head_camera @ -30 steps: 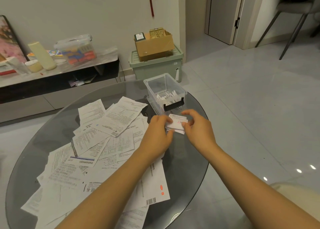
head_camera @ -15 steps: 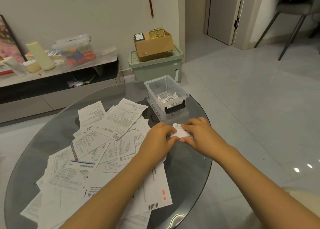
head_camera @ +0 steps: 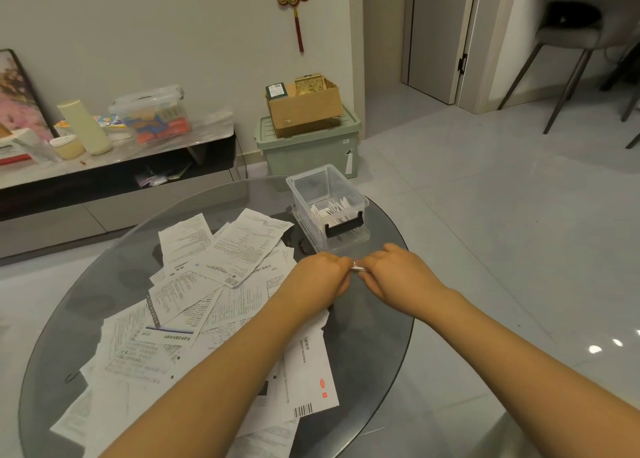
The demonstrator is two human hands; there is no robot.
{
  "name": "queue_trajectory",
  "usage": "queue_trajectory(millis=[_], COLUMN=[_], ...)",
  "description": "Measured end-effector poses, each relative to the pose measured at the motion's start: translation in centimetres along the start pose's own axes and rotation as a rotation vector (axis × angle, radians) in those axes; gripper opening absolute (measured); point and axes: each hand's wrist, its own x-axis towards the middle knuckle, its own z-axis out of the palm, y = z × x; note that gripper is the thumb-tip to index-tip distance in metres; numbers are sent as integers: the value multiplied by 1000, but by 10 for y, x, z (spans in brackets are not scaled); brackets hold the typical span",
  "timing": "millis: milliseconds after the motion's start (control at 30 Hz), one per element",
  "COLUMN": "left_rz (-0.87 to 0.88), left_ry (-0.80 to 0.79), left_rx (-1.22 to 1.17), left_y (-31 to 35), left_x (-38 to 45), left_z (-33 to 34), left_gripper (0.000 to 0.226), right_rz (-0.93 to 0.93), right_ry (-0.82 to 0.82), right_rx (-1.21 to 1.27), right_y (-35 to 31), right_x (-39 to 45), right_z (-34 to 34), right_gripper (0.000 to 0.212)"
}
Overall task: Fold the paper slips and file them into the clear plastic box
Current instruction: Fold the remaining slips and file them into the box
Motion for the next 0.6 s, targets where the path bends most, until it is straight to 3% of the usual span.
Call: queue_trajectory(millis=[200, 400, 600], left_rz=[-5, -129, -208], left_ry=[130, -54, -118], left_rx=[-84, -191, -334], left_y=[10, 20, 28], left_x=[-11, -23, -24], left_z=[-16, -1, -4], left_gripper=[25, 22, 9], right_rz=[63, 66, 83], right_ry=[59, -73, -98], right_rx=[106, 122, 170], right_y=[-2, -9, -15], right_x=[-10, -10, -10], right_z=[-13, -12, -12], right_gripper=[26, 33, 15])
